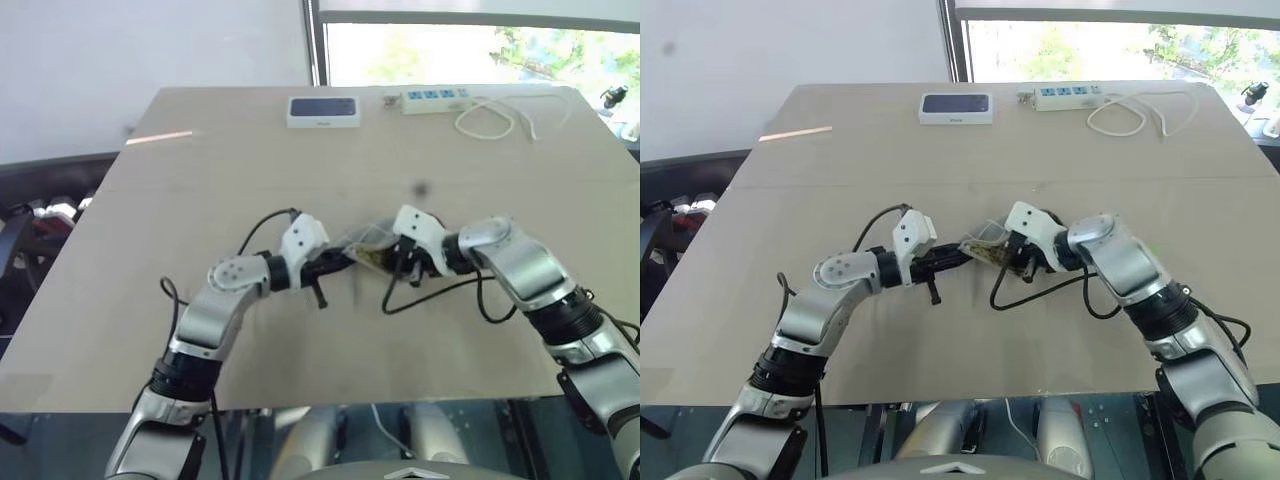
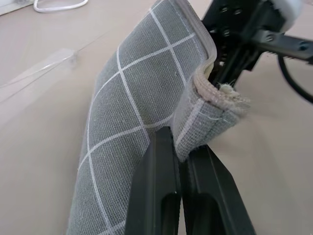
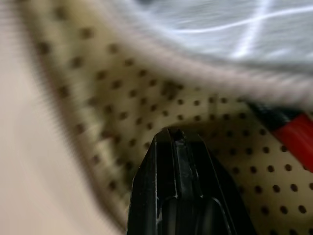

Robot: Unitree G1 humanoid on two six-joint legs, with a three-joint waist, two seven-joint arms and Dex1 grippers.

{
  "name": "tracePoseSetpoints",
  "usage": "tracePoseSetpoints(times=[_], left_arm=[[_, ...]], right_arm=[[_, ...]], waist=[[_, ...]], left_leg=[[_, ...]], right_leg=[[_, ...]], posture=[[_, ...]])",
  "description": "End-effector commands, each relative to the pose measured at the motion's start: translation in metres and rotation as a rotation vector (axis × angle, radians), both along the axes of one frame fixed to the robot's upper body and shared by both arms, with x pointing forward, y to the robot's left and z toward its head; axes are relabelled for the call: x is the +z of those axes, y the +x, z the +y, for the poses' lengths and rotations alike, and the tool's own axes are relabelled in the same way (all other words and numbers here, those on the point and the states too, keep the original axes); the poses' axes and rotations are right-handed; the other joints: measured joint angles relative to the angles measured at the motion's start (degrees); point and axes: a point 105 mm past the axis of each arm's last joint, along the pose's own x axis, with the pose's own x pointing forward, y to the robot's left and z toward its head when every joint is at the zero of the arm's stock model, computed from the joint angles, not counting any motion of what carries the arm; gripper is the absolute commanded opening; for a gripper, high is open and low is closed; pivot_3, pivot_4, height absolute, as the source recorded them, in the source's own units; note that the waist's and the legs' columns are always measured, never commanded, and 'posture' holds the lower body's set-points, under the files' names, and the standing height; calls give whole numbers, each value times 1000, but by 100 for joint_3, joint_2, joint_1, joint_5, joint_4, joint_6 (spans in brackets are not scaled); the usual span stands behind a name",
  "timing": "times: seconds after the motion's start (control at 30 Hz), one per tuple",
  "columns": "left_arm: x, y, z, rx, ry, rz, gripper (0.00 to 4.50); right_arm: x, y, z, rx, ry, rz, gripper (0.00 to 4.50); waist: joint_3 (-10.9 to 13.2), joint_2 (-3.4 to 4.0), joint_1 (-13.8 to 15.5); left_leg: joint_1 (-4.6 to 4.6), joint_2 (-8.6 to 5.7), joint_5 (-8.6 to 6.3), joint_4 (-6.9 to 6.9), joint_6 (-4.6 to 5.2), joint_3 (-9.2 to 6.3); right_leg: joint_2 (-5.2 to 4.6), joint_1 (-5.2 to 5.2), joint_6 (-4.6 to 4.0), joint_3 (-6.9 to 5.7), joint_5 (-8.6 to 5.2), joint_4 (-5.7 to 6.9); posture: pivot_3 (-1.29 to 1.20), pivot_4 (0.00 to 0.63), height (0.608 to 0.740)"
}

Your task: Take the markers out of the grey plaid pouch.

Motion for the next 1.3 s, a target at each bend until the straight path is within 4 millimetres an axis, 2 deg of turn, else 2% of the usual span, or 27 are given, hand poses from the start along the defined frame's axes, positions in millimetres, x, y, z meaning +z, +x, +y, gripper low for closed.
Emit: tracePoseSetpoints(times=[0.03, 0.17, 0.33, 0.53, 0.8, 1.07, 1.3], left_arm=[[10, 2, -1, -12, -18, -34, 0], [14, 1, -5, -26, -78, 34, 0], [19, -6, -8, -62, -137, 141, 0], [20, -14, -11, -93, -169, 243, 0], [24, -19, -14, -132, -178, 321, 0], [29, -26, -17, -166, -170, 324, 0], [33, -34, -21, -196, -205, 394, 0]], right_arm=[[10, -5, 0, 15, 7, -31, 44], [22, 6, 4, 1, 38, -113, 44], [32, 9, 2, 30, -24, -191, 2145], [36, 13, -3, 112, -167, -305, 2145], [35, 10, -14, 255, -342, -339, 2145], [48, -2, -22, 334, -417, -326, 2145], [56, -10, -24, 390, -460, -319, 2145]], waist=[[0, 0, 1], [0, 0, -1], [1, -1, -5], [2, -2, -5], [3, -2, -3], [4, -4, -1], [5, -4, 2]], left_leg=[[0, 0, 0, 0, 0, 0], [0, 0, 0, 0, 0, 0], [-2, 0, 0, 0, 0, 0], [-3, 0, 0, 0, 0, 1], [-3, 0, 0, 0, 0, 1], [-5, 0, 0, 0, 0, 1], [-6, 1, 0, 1, 0, 1]], right_leg=[[0, 0, 0, 0, 0, 0], [0, 0, 0, 0, 0, 0], [0, -1, 0, 0, 0, 0], [0, -3, 0, 0, 0, 0], [0, -4, 0, 0, 0, -1], [0, -4, 0, 1, 0, -4], [0, -4, 0, 1, 0, -4]], posture=[[0, 150, 738], [0, 150, 738], [0, 150, 738], [0, 150, 738], [0, 150, 738], [0, 150, 738], [0, 150, 738]])
